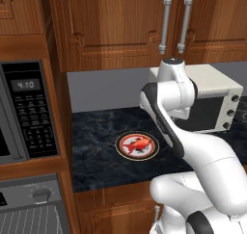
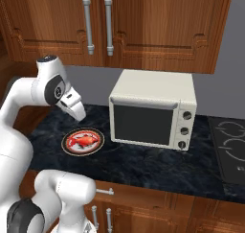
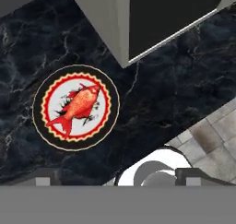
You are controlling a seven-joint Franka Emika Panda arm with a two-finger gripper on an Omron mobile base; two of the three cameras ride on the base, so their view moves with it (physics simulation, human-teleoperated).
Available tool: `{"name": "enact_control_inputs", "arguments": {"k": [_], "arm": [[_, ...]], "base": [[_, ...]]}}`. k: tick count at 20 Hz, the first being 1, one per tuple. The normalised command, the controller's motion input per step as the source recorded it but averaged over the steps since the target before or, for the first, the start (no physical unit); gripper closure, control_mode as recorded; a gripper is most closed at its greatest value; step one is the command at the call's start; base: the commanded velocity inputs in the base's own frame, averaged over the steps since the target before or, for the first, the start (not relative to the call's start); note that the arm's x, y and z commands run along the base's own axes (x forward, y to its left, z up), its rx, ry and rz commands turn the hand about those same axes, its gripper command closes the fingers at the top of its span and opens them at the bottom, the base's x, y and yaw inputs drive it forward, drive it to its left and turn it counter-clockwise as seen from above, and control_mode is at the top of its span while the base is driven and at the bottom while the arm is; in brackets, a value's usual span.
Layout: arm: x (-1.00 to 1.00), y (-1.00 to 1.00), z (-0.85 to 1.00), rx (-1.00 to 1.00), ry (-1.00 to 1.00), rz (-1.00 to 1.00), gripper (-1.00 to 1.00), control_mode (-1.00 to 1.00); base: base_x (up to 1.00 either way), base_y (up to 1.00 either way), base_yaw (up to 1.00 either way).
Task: Place the fish on the rack of the oven, and slide the rack back inside. Close the oven door.
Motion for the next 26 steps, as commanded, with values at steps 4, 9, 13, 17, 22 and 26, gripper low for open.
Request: {"name": "enact_control_inputs", "arguments": {"k": [4, 9, 13, 17, 22, 26], "arm": [[-0.08, 0.31, -0.42, 0.11, 0.00, -0.37, -1.00, -1.00], [-0.15, 0.25, -0.51, 0.13, -0.02, -0.39, -1.00, -1.00], [0.00, 0.11, -0.38, 0.12, 0.00, -0.29, -1.00, -1.00], [0.15, 0.00, -0.45, 0.09, 0.00, -0.16, -1.00, -1.00], [0.33, 0.00, -0.30, 0.07, 0.00, -0.04, -1.00, -1.00], [0.53, 0.00, -0.06, 0.03, 0.14, 0.00, -1.00, -1.00]], "base": [[0.00, 0.00, 0.00], [0.00, 0.00, 0.00], [0.00, 0.00, 0.00], [0.00, 0.00, 0.00], [0.00, 0.00, 0.00], [0.00, 0.00, 0.00]]}}
